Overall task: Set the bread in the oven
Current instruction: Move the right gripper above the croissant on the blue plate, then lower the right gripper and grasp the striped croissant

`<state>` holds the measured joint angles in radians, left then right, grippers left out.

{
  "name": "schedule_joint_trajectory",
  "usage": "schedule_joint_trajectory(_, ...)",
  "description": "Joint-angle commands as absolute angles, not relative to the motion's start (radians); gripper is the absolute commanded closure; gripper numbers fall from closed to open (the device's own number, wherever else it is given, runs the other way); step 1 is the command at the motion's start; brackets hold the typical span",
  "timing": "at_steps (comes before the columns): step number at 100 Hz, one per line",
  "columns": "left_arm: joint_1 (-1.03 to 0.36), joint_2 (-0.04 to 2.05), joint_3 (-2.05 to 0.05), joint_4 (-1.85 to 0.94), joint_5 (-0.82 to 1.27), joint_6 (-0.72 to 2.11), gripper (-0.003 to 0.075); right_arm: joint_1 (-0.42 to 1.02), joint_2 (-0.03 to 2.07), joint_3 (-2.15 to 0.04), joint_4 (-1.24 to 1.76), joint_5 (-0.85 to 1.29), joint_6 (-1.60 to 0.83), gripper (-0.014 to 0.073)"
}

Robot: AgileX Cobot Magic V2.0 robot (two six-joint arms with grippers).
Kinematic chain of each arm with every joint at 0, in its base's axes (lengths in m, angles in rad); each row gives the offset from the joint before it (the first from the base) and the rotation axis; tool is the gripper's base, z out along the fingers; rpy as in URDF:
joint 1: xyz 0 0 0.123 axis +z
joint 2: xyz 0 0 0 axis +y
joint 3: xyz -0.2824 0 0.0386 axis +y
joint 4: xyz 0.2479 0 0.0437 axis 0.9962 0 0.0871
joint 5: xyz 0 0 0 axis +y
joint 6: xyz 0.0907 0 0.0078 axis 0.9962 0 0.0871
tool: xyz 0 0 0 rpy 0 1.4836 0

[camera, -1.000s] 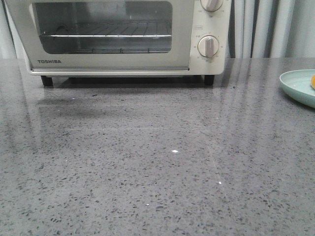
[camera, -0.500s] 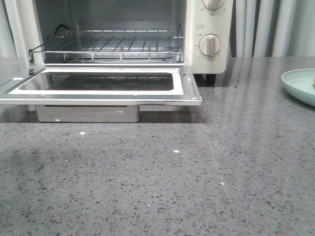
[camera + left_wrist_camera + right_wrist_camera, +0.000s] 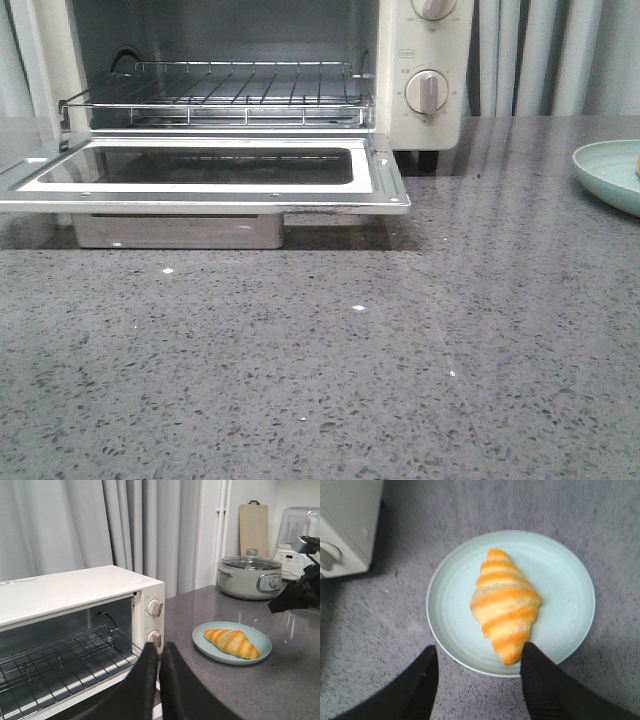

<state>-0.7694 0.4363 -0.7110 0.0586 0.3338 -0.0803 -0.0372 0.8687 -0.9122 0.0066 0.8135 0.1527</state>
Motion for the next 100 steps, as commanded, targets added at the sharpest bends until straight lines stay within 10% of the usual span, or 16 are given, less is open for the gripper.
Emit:
schedule_joint_trajectory(1, -0.779, 0.443, -0.744, 0.07, 0.291, -0.081, 0.0741, -0.039, 0.949, -0.998, 0.0, 0.823, 0.146, 0.0249)
schedule_joint_trajectory(100, -0.779, 0.443, -0.744, 0.099, 0.305, -0.081, 0.0741, -0.039, 1.407, -1.176, -0.157, 0.828, 0.146, 0.0249)
